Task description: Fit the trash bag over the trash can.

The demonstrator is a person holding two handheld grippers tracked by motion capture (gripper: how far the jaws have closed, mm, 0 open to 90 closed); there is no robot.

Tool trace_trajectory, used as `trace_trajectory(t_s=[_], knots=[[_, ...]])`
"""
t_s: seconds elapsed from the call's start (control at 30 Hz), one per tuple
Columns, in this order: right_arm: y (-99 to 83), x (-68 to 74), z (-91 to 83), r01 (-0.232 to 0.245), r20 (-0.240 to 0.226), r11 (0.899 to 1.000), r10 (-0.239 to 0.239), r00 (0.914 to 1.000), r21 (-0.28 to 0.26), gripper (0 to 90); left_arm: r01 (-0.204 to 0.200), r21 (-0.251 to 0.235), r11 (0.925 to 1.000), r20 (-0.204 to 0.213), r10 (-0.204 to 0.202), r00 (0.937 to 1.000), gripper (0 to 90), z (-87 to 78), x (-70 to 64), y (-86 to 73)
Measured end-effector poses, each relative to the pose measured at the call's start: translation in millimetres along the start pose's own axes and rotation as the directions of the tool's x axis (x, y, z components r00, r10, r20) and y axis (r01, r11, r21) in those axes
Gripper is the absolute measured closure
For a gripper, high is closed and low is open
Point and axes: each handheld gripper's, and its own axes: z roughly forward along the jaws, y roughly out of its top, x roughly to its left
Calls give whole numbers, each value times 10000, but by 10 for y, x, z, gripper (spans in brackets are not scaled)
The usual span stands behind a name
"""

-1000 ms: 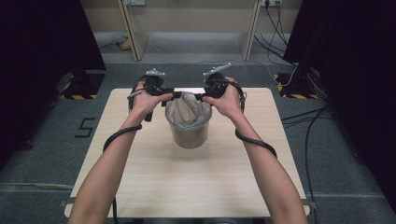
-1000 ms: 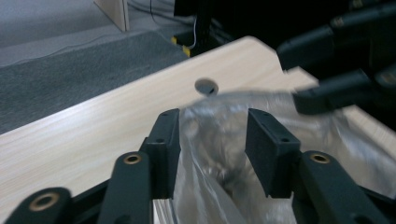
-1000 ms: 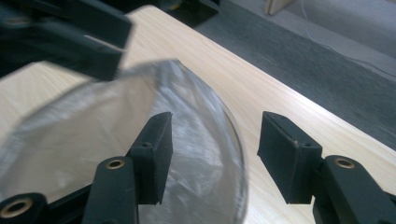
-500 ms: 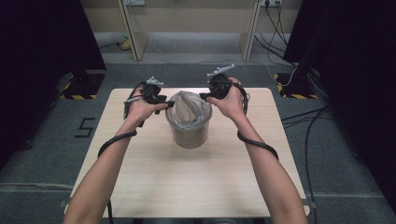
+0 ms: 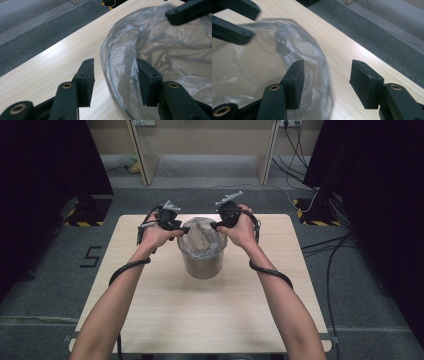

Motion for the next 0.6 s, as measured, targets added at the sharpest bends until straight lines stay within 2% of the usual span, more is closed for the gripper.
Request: trace_trajectory(t_s=[0.13,0.23,0.27,0.33,0.4,0.47,0.53,0.6], knots=[[-32,-47,-12,-72,81,9999,71,9999,108,462,89,29,10000,132,-89,9999,515,-5,27,-29],[-38,-53,-20,-50,2,9997,50,10000,229,450,227,-148,9996,517,-219,9984,506,-35,36,-14],[-34,-52,-35,-41,-174,9998,44,9998,178,439,242,-241,9994,615,-227,9979,499,-49,42,-7],[-9,-53,-89,-156,-546,9998,149,9984,-107,415,449,-555,9974,899,-398,9952,492,-80,68,14],[36,-67,-145,-429,-1169,9969,351,9925,-655,403,510,-647,9966,839,-455,9954,494,-94,98,42],[95,-87,-189,-608,-1447,9929,457,9884,-1018,401,781,-777,9939,949,-706,9930,519,-87,133,79],[152,-114,-195,-690,-1436,9909,521,9883,-1153,429,1011,-863,9911,918,-931,9914,545,-63,164,124],[199,-139,-162,-661,-1234,9923,529,9910,-1052,460,1212,-954,9880,920,-1125,9894,566,-26,196,174]])
